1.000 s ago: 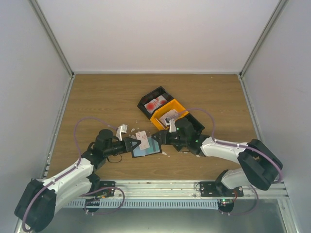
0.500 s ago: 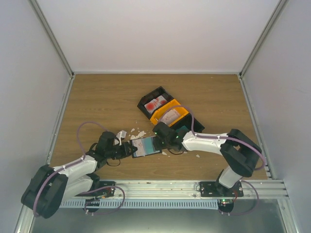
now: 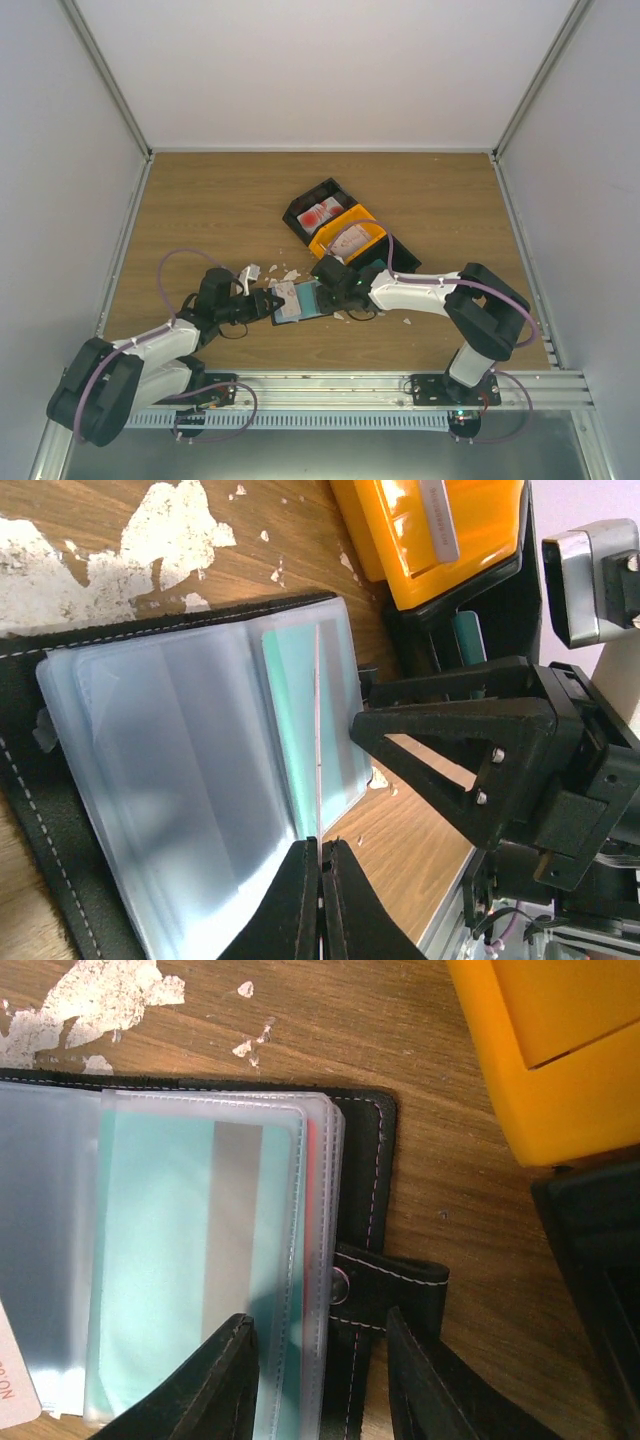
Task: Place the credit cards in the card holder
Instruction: Insert the credit card into the card holder.
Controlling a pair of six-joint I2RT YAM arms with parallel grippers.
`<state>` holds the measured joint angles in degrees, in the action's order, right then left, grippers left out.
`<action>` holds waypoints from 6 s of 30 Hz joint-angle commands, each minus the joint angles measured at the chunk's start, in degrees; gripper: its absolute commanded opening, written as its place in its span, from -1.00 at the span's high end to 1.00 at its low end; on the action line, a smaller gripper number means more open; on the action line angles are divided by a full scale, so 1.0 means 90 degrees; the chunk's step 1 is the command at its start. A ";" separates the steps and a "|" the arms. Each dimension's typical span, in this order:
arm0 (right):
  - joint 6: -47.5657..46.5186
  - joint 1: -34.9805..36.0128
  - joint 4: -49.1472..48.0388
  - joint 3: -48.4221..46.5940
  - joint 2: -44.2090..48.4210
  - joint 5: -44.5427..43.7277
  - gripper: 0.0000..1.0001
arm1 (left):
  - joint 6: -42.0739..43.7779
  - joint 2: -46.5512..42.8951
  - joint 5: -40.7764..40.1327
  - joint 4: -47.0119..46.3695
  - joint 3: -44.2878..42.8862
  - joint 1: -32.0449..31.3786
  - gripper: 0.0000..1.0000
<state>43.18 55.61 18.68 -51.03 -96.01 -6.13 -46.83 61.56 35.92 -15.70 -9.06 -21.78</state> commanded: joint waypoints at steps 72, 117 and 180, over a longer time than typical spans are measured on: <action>0.0330 0.0041 -0.0608 0.0530 0.0105 0.0819 0.27 | 0.0184 0.3151 0.0000 -0.1512 -0.0688 -0.0606 0.95; 0.0251 -0.0220 -0.0543 0.0802 0.0969 0.0744 0.23 | 0.0971 0.2665 -0.1032 0.0301 -0.1564 -0.1428 0.39; 0.1498 -0.0232 -0.0486 0.0992 0.0751 -0.0265 0.25 | 0.1533 0.1452 -0.2169 0.1925 -0.1943 -0.1428 0.49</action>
<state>55.33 53.41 12.43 -41.19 -88.79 -3.16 -33.58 76.62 19.59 0.78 -25.47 -34.39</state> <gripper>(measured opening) 0.403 0.254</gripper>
